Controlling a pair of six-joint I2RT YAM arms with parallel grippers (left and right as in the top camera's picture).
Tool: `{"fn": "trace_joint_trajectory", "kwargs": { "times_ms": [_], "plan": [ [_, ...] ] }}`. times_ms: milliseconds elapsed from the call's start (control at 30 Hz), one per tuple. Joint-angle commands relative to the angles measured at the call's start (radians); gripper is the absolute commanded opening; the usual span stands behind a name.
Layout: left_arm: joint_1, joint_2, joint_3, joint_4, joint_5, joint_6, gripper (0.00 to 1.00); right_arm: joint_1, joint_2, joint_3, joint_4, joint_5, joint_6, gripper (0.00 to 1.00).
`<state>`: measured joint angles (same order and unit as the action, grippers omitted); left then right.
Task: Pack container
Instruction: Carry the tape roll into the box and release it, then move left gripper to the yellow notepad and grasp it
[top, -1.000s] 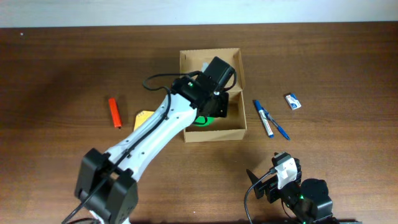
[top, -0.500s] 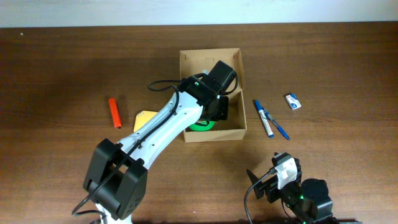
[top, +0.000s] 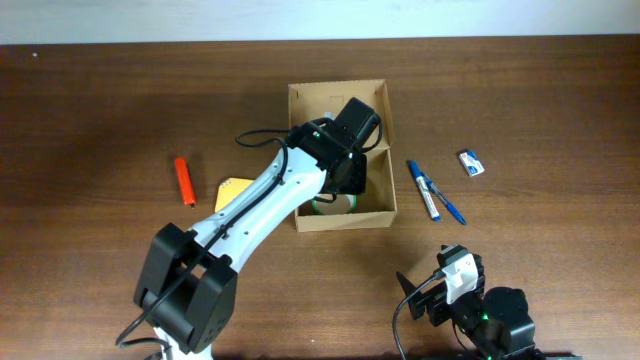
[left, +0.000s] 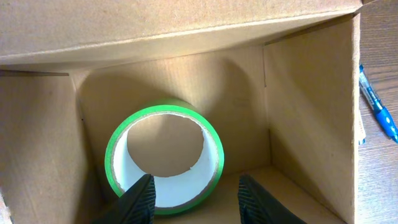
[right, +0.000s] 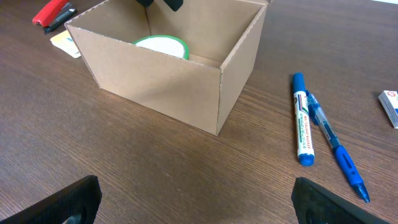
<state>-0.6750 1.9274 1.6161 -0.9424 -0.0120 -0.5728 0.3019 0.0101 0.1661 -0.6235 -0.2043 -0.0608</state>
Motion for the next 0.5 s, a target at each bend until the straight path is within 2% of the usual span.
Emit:
{"fn": "trace_joint_trajectory", "kwargs": {
  "times_ms": [0,100,167,233,267,333,467],
  "plan": [
    [-0.006,-0.021,0.059,-0.021,-0.01,0.038,0.42,0.006,-0.008,-0.005,0.0,-0.009,-0.006,0.99],
    [-0.006,-0.129,0.158,-0.05,-0.016,0.146,0.42,0.006,-0.008,-0.005,0.0,-0.009,-0.006,0.99],
    [-0.006,-0.217,0.167,-0.069,-0.071,0.183,0.43,0.006,-0.008,-0.005,0.0,-0.009,-0.006,0.99],
    [-0.005,-0.312,0.167,-0.119,-0.163,0.226,0.55,0.006,-0.008,-0.005,0.0,-0.009,-0.006,0.99],
    [0.005,-0.35,0.167,-0.154,-0.178,0.249,0.57,0.006,-0.008,-0.005,0.0,-0.009,-0.006,0.99],
    [0.06,-0.403,0.167,-0.245,-0.167,0.341,0.63,0.006,-0.008,-0.005,0.0,-0.009,-0.006,0.99],
    [0.181,-0.414,0.158,-0.353,-0.031,0.511,0.63,0.006,-0.008,-0.005,0.0,-0.009,-0.006,0.99]
  ]
}}
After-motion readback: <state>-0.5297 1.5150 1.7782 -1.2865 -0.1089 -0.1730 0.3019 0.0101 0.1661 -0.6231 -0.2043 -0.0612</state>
